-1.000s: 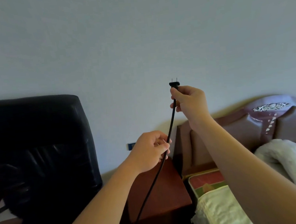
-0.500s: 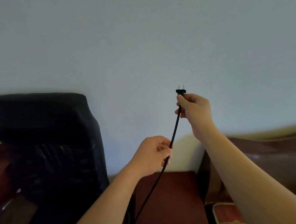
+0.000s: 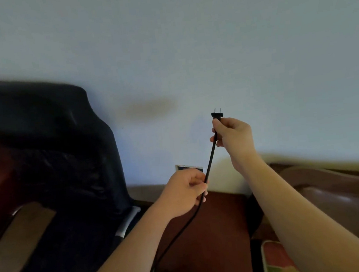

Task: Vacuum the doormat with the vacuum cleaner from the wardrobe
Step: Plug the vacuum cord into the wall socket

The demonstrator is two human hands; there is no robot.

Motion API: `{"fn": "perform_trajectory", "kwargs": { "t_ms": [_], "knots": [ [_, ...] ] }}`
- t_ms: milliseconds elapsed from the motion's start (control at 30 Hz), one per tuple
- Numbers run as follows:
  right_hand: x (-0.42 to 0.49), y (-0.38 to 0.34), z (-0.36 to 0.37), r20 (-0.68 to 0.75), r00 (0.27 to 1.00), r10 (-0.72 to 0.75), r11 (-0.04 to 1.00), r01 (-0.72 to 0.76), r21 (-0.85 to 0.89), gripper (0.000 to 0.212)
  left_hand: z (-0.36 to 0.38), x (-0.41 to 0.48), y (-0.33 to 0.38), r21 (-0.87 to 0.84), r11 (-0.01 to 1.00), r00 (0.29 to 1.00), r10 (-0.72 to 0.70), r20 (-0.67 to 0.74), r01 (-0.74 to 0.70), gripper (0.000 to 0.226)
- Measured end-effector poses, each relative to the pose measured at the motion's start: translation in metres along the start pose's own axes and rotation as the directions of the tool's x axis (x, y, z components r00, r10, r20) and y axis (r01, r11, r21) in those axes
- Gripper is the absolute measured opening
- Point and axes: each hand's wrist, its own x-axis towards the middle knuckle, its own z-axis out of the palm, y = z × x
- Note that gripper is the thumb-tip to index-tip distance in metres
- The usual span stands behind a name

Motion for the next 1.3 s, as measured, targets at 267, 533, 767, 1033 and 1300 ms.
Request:
{"fn": "perform_trajectory", "kwargs": {
  "t_ms": [267,533,767,1033,1300],
  "knots": [
    [0.019,0.079,0.024,-0.024,0.991,0.134,0.989,-0.135,-0.055,0.013,-0.001,0.023,-0.068,-0.002,0.996,0.994,-0.090,0.069,0.090,0.018],
    [0.037,0.170,0.047,-0.057,0.971,0.234,0.962,-0.239,-0.134,0.015,-0.007,0.050,-0.152,-0.027,0.977,0.970,-0.205,0.127,0.210,0.016],
    [0.050,0.237,0.067,-0.082,0.946,0.313,0.936,-0.322,-0.140,0.017,-0.014,0.073,-0.210,-0.042,0.958,0.947,-0.274,0.169,0.285,0.014],
    [0.064,0.292,0.078,-0.086,0.919,0.385,0.911,-0.393,-0.125,0.013,-0.012,0.097,-0.256,-0.007,0.941,0.919,-0.329,0.218,0.339,0.012],
    [0.080,0.336,0.079,-0.133,0.883,0.450,0.877,-0.465,-0.121,0.011,-0.005,0.120,-0.284,0.013,0.924,0.894,-0.373,0.247,0.382,0.011]
  ]
}}
